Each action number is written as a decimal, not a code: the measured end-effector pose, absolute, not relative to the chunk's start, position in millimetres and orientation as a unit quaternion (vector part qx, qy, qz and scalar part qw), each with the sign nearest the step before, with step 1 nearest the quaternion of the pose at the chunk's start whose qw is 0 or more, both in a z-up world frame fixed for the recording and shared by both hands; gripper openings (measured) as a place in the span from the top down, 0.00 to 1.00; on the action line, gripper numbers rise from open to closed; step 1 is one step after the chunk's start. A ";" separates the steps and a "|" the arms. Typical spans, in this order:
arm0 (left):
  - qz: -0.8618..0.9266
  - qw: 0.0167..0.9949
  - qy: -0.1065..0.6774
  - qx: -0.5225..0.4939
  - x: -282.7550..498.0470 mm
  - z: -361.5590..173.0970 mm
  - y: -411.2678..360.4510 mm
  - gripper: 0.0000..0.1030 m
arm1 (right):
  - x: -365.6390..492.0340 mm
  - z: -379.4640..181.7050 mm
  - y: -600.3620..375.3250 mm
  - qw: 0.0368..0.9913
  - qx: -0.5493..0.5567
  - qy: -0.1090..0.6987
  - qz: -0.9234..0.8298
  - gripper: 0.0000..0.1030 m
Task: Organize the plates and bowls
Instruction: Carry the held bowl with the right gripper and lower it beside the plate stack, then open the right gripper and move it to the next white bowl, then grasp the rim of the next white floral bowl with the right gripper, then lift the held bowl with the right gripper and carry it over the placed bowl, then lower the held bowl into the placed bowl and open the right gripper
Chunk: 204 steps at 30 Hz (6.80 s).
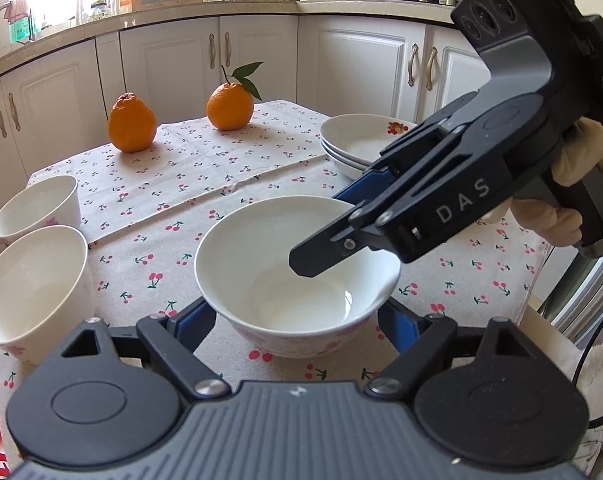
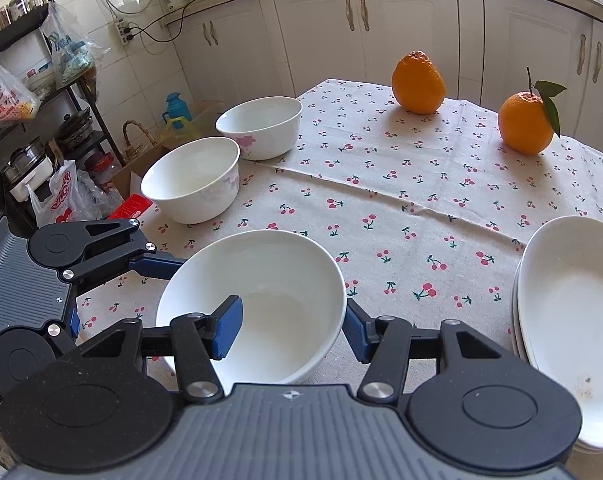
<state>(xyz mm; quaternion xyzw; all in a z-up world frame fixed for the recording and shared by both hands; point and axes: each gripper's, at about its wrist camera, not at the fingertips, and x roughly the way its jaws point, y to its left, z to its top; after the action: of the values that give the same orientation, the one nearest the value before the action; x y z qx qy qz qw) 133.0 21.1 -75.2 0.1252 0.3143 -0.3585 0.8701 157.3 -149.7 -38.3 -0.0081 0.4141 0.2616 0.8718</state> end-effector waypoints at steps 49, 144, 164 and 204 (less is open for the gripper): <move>-0.194 0.932 0.288 0.104 135.8 -66.9 129.8 0.07 | 184.4 -1.6 -55.5 0.870 -0.114 0.358 0.319 0.00; -0.260 0.921 0.267 0.113 123.7 -24.2 70.0 0.11 | 201.0 15.6 -86.3 0.839 -0.067 0.383 0.380 0.38; -0.311 0.902 0.278 0.112 116.5 -36.8 20.0 0.11 | 168.0 8.6 -145.3 0.859 -0.056 0.388 0.330 0.38; -0.317 0.890 0.306 0.120 121.8 -52.8 12.8 0.09 | 170.3 -20.1 -143.5 0.851 -0.069 0.407 0.324 0.32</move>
<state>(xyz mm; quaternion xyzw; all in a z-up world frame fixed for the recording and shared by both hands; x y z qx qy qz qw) 121.8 12.8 -52.8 0.1199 0.3062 -0.3168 0.8897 170.3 -143.5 -20.1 -0.0686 0.4074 0.3241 0.8510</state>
